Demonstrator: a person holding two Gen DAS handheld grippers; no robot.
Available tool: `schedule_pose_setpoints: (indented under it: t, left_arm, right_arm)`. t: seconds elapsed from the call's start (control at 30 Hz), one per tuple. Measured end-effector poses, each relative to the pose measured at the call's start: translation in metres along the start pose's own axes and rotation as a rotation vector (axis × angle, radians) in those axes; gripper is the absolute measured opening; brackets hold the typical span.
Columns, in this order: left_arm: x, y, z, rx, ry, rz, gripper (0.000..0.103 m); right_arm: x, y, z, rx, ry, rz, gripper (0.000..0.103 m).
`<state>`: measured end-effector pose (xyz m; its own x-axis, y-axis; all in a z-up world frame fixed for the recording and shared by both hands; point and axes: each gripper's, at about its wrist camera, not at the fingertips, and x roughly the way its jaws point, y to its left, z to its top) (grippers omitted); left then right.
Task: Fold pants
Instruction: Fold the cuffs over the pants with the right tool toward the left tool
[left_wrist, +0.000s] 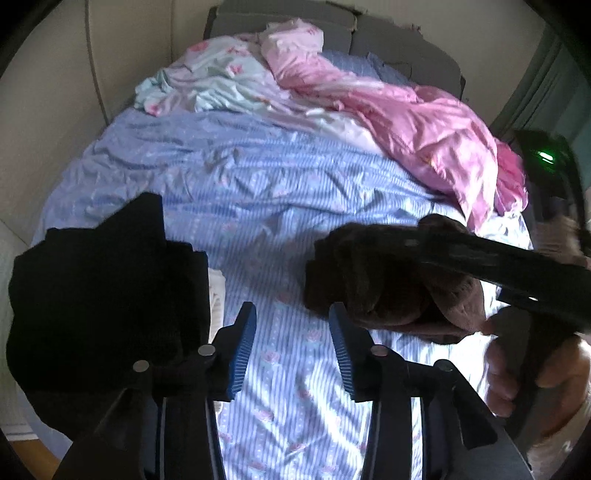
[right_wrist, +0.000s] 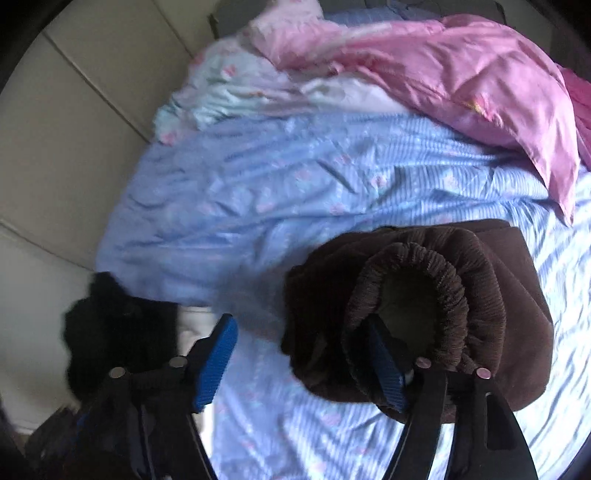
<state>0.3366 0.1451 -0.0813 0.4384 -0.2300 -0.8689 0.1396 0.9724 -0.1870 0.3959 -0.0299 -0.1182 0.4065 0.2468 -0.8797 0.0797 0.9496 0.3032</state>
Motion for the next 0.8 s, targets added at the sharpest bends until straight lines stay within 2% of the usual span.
schedule_pose_setpoints:
  t: [0.1,0.2,0.37,0.43,0.5,0.63,0.73,0.8]
  left_arm:
    - [-0.009,-0.009,0.001,0.007,-0.031,0.014,0.043]
    - [-0.012,-0.016,0.001,0.009,-0.048,0.017,0.045]
    - [-0.012,-0.027,0.000,-0.029,-0.045,0.040,0.047]
    - [-0.013,-0.029,0.000,-0.045,-0.050,0.050,0.054]
    - [-0.016,-0.030,0.000,-0.050,-0.059,0.069,0.063]
    - [-0.022,-0.022,0.003,-0.088,-0.059,0.151,0.065]
    - [-0.028,-0.014,0.003,-0.104,-0.069,0.176,0.066]
    - [-0.032,-0.009,0.002,-0.112,-0.075,0.199,0.067]
  right_arm:
    - [-0.033,-0.020,-0.003,0.093,-0.045,0.107,0.078]
    - [-0.052,-0.037,-0.005,0.171,-0.029,0.177,0.079]
    - [-0.065,-0.047,0.001,0.226,-0.025,0.190,0.080]
    - [-0.062,-0.041,0.004,0.206,0.001,0.126,0.080]
    - [-0.059,-0.025,0.007,0.142,0.014,0.017,0.080]
    - [-0.062,0.007,0.008,0.009,0.020,-0.190,0.080]
    - [-0.066,0.024,0.007,-0.093,0.009,-0.258,0.079]
    - [-0.072,0.036,0.005,-0.144,0.006,-0.245,0.080]
